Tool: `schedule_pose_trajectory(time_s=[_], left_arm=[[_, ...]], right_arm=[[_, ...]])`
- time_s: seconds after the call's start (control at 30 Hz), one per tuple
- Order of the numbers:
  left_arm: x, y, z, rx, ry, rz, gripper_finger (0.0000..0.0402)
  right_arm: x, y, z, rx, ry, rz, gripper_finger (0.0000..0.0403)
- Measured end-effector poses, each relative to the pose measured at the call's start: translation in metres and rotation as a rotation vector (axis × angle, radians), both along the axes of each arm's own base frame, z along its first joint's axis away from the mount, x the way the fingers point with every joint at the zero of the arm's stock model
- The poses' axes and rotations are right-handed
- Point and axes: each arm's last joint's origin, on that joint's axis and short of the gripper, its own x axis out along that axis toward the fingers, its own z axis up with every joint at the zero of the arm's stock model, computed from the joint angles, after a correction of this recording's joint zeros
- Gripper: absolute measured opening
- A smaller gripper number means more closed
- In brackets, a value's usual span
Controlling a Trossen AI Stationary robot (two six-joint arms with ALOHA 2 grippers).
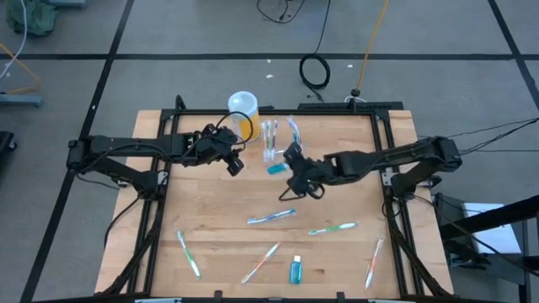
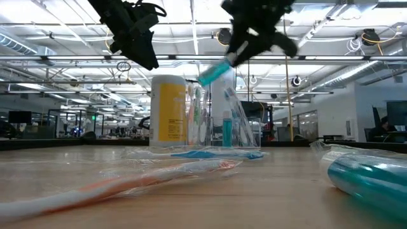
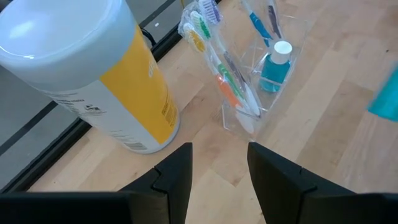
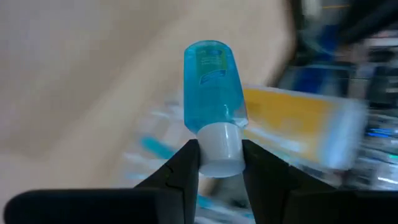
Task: Pick & Place toothbrushing station
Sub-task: Put the top mouthwash into the transparent organizer
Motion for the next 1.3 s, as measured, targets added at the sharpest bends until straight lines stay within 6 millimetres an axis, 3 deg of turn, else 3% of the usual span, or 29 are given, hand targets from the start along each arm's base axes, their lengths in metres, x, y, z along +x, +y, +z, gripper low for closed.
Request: schedule_pose_trajectory(time_s=[0.17,0.67,0.9,1.3], left_arm=[[0.000,0.000,0.000,0.000,0.005,-0.001,0.0161],[-0.001,0.000,0.000,0.011,0.017,-0.014,0.0161],[-0.001,0.000,0.000,0.011,0.017,-0.014,0.0161],[0.000,0.000,0.000,0.012,0.017,-0.015,0.0161]], right_arm=[[0.004,-0.014,0.004,-0.209,0.065,0.009,0.0098],[0.002,-0.052,0.004,-0.297,0.157,-0.026,0.0097],[0.001,-0.062,0.003,-0.406,0.277,0.080,0.0096],[0.031,-0.072,-0.034,-0.555,0.452,0.249,0.0096]])
